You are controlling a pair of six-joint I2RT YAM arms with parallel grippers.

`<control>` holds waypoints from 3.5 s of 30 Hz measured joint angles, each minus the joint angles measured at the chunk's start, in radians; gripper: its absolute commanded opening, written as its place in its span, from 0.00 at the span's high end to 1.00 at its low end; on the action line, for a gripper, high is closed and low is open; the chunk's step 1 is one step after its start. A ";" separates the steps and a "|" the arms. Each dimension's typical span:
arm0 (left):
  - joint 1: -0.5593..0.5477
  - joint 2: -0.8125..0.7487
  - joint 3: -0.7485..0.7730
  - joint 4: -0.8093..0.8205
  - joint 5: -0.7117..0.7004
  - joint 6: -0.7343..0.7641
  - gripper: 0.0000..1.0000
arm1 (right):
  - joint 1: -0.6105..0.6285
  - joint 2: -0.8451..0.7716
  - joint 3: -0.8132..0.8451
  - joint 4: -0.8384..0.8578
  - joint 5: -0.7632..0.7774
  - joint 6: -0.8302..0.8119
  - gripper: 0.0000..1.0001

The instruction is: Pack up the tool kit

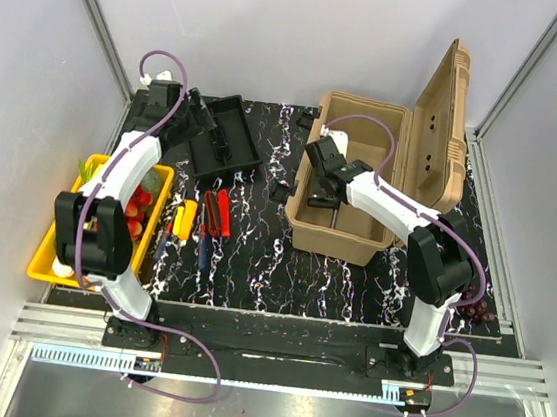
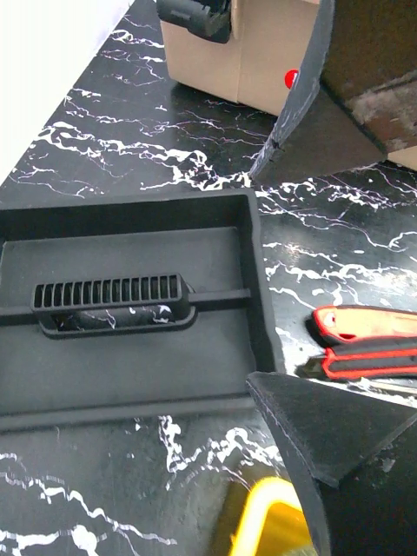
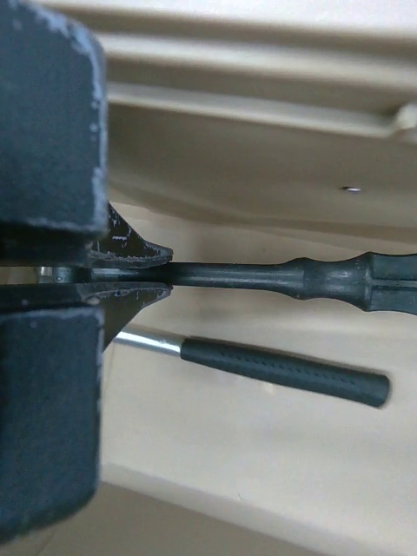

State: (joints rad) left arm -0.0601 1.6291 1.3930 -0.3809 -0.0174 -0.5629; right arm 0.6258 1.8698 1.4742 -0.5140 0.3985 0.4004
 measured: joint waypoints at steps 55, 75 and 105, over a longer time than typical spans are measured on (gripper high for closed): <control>-0.071 0.790 0.673 -0.135 -0.123 0.043 1.00 | -0.056 -0.281 0.156 -0.029 0.142 0.113 0.41; -0.086 0.582 0.682 -0.216 -0.124 0.094 1.00 | -0.060 -0.325 0.281 -0.064 0.214 0.019 0.38; -0.730 0.347 0.829 -0.415 -0.262 -0.074 1.00 | -0.071 -0.885 0.172 -0.071 0.319 -0.121 0.34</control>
State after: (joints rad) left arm -0.7898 1.9762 2.2219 -0.7959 -0.2798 -0.6373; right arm 0.5545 0.9852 1.6466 -0.5846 0.7170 0.2794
